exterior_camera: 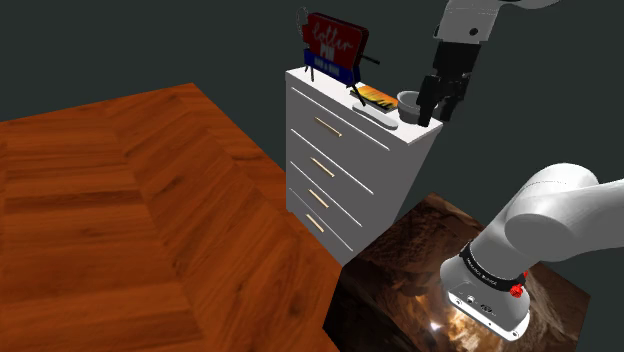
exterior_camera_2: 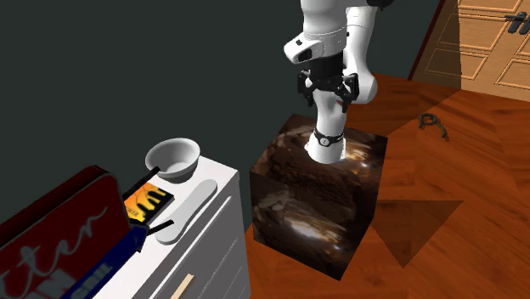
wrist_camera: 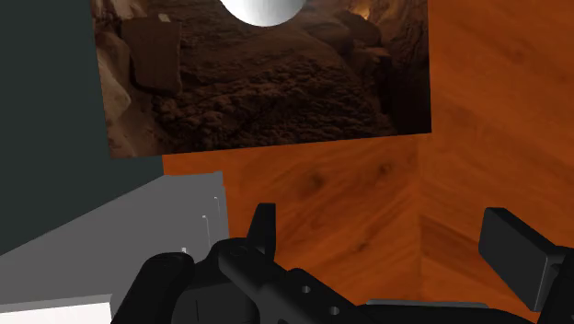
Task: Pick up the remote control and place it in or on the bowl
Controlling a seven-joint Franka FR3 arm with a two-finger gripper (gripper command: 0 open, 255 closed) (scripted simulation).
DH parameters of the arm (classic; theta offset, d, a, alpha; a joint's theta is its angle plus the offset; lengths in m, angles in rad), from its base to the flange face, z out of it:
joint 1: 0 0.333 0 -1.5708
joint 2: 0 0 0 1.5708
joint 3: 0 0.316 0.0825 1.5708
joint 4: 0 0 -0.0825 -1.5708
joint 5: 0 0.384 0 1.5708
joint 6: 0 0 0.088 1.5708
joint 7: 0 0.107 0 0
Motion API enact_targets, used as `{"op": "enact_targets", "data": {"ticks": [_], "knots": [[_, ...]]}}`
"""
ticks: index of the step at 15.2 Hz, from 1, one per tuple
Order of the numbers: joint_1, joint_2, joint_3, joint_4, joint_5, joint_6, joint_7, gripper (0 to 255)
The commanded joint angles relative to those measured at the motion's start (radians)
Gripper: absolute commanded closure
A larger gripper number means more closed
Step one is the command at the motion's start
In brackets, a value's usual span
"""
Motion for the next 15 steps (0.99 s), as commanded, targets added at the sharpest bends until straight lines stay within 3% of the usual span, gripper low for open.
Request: {"op": "enact_targets", "data": {"ticks": [1,15], "knots": [[0.0,0.0,0.0,0.0,0.0,0.0,0.0,0],[-0.044,0.457,-0.146,0.166,-0.103,0.298,-0.208,0]]}}
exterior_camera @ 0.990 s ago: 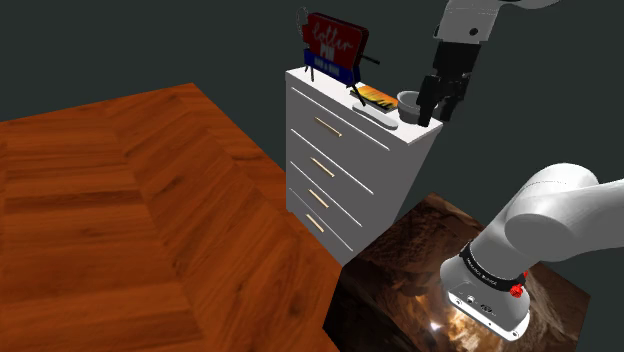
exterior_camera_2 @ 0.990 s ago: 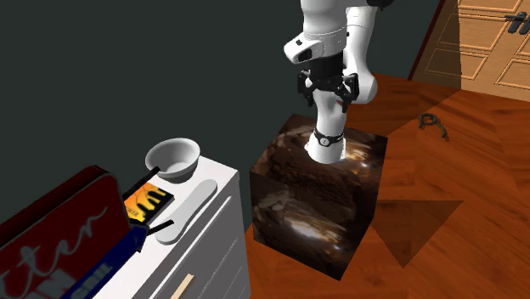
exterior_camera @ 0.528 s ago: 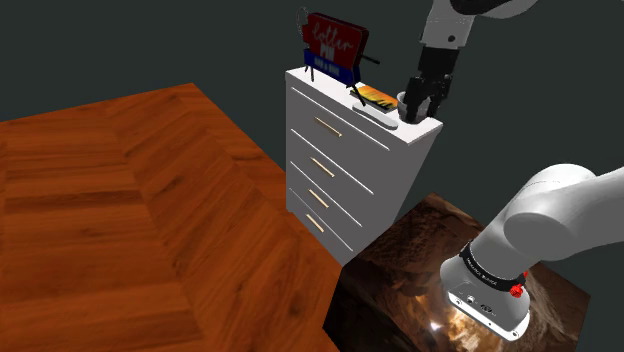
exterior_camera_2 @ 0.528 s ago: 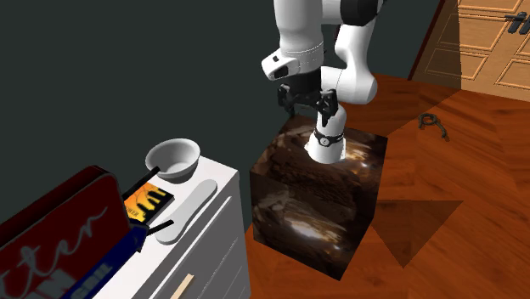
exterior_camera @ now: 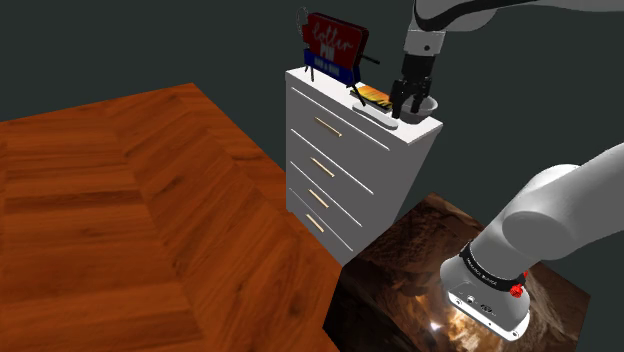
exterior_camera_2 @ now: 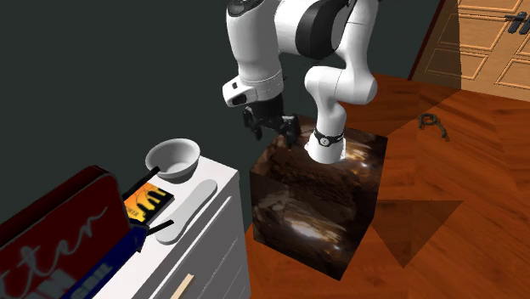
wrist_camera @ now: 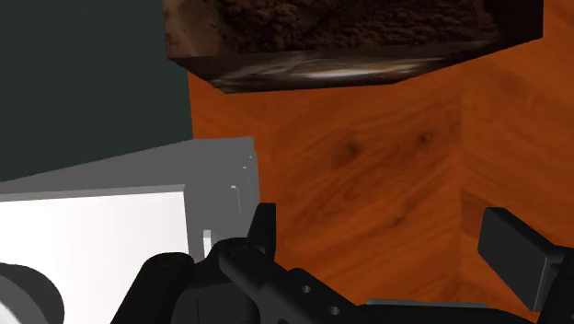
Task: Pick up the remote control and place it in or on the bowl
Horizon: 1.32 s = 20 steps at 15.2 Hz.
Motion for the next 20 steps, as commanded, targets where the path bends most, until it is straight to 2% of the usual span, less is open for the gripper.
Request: {"op": "enact_targets", "data": {"ticks": [1,11,20], "knots": [[-0.003,0.074,-0.017,0.042,-0.002,0.035,-0.026,0],[-0.04,0.444,-0.082,0.32,0.034,0.134,-0.167,0],[-0.116,0.798,-0.094,0.694,0.102,0.12,-0.269,0]]}}
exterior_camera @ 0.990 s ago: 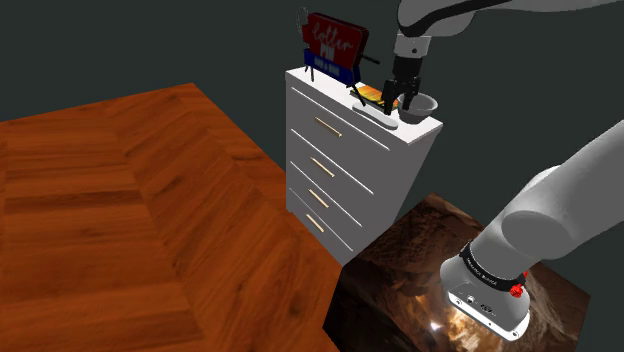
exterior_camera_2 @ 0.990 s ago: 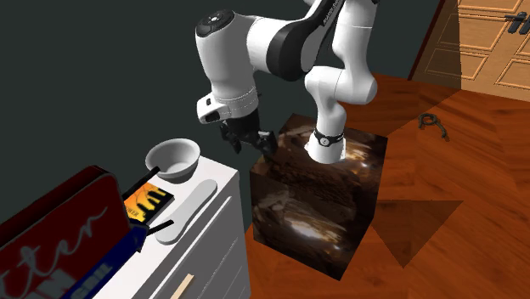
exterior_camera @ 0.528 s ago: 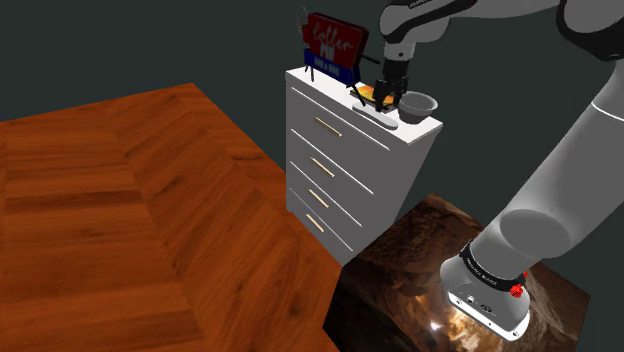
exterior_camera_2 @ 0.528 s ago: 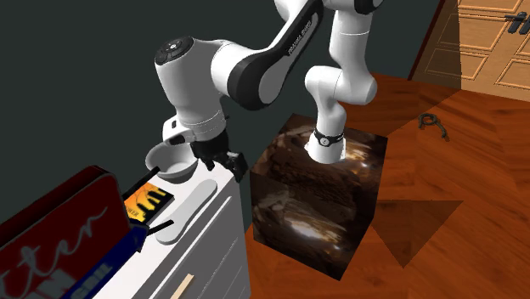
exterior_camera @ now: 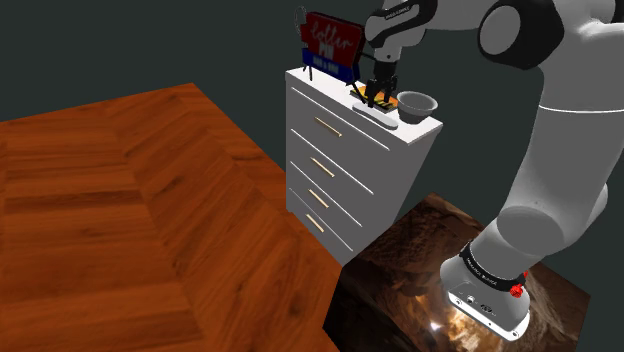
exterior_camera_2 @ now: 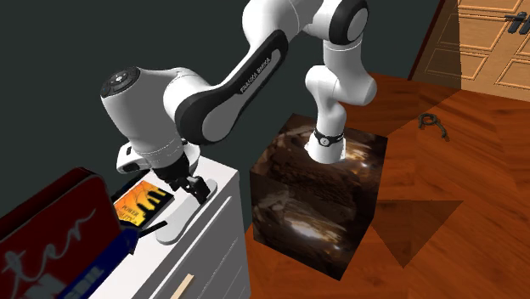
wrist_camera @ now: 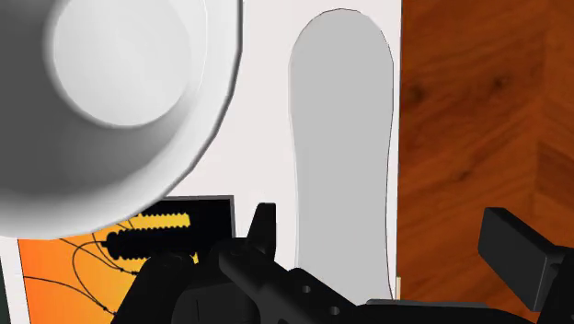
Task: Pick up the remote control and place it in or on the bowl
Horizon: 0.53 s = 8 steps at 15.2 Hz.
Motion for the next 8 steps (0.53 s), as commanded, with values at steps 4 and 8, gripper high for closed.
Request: {"op": "enact_targets", "data": {"ticks": [4,8], "knots": [[-0.013,0.068,0.003,0.039,0.014,0.029,-0.016,0],[-0.013,0.082,0.005,-0.004,0.02,0.085,-0.02,0]]}}
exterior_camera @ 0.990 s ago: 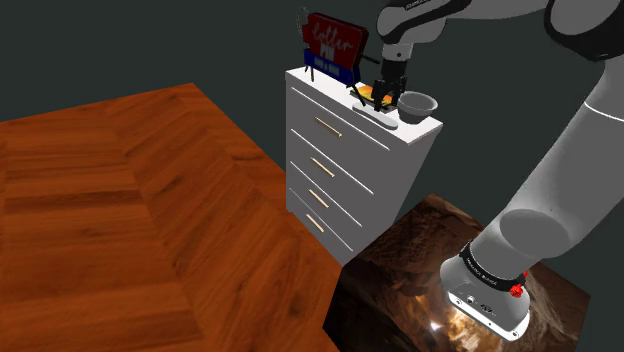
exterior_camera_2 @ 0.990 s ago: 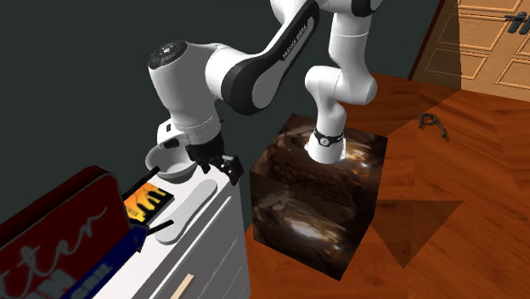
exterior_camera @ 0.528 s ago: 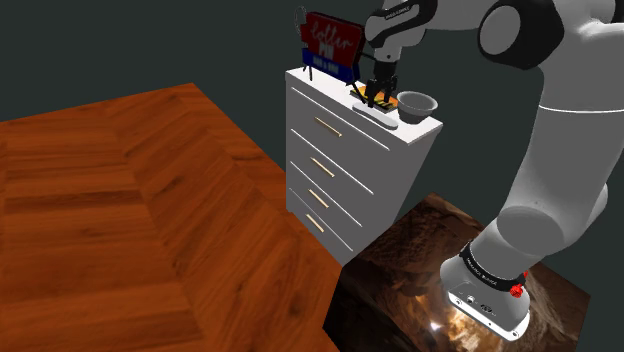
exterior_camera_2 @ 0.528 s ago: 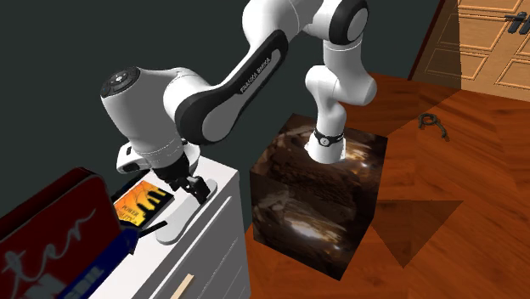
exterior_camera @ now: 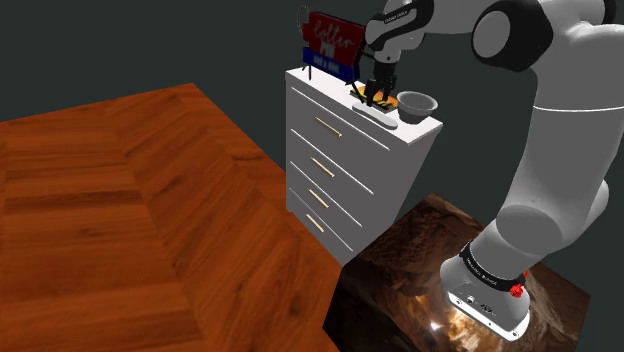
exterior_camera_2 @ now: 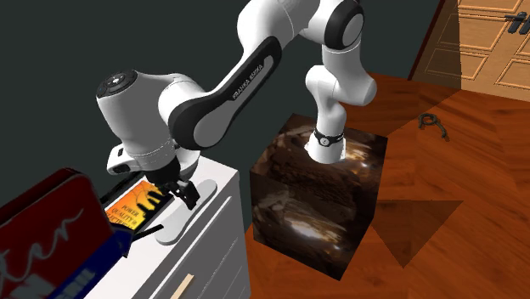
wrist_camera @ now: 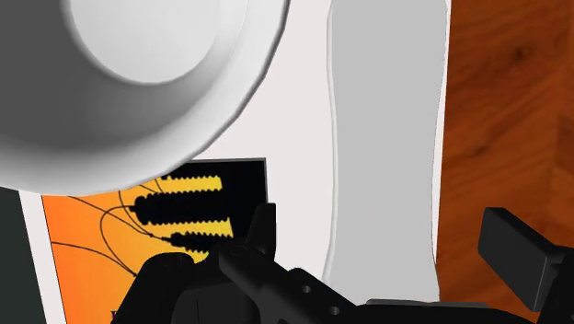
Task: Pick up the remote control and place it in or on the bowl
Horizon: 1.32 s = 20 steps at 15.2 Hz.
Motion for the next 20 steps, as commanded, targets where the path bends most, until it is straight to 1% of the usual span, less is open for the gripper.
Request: {"op": "enact_targets", "data": {"ticks": [1,8,9,11,12,14,15,16,17,18,19,20], "knots": [[0.004,0.045,0.01,-0.026,0.003,0.004,-0.003,0],[0.0,0.044,0.014,-0.026,0.0,0.004,-0.002,0],[-0.004,0.048,0.013,-0.023,0.002,0.005,-0.007,255],[-0.01,0.053,0.011,-0.022,0.004,0.008,-0.015,255],[-0.015,0.078,0.014,0.006,0.011,0.005,-0.017,255],[-0.002,0.049,0.014,-0.031,0.003,0.015,-0.005,255],[-0.005,0.057,0.014,-0.023,0.004,0.015,-0.007,255],[-0.02,0.083,0.012,-0.002,0.012,0.018,-0.024,255],[-0.015,0.097,0.017,0.009,0.015,0.021,-0.014,255],[-0.017,0.007,0.007,0.0,0.012,0.038,-0.011,255],[-0.017,0.007,0.007,0.0,0.012,0.038,-0.011,0],[-0.006,-0.046,0.009,-0.085,0.016,0.092,-0.015,0]]}}
